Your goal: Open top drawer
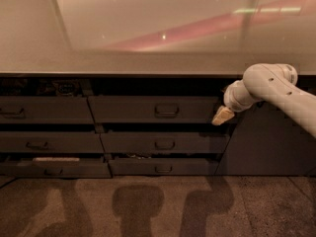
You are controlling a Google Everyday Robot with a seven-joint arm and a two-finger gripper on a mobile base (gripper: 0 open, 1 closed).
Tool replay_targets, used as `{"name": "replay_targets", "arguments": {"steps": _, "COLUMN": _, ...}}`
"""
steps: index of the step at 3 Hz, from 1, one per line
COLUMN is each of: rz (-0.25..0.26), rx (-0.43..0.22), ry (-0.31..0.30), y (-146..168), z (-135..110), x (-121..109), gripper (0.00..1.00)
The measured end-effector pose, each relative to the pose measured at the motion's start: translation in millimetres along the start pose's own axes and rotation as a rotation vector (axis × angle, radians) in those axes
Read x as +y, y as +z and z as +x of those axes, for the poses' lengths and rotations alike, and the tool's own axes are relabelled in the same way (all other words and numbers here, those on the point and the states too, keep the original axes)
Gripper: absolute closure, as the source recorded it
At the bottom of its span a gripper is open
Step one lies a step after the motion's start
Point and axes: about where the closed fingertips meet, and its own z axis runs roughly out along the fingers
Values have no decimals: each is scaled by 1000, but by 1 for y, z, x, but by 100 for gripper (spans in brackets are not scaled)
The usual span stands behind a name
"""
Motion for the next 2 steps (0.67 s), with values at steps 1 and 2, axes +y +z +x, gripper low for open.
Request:
{"name": "replay_targets", "arguments": {"steps": 1, "rz": 0, "rx": 0, "ry": 0, "y": 0, "z": 0, "x": 0, "gripper": 42}}
{"name": "replay_targets", "arguments": {"steps": 2, "rz": 0, "rx": 0, "ry": 0, "y": 0, "z": 0, "x": 0, "gripper": 66}}
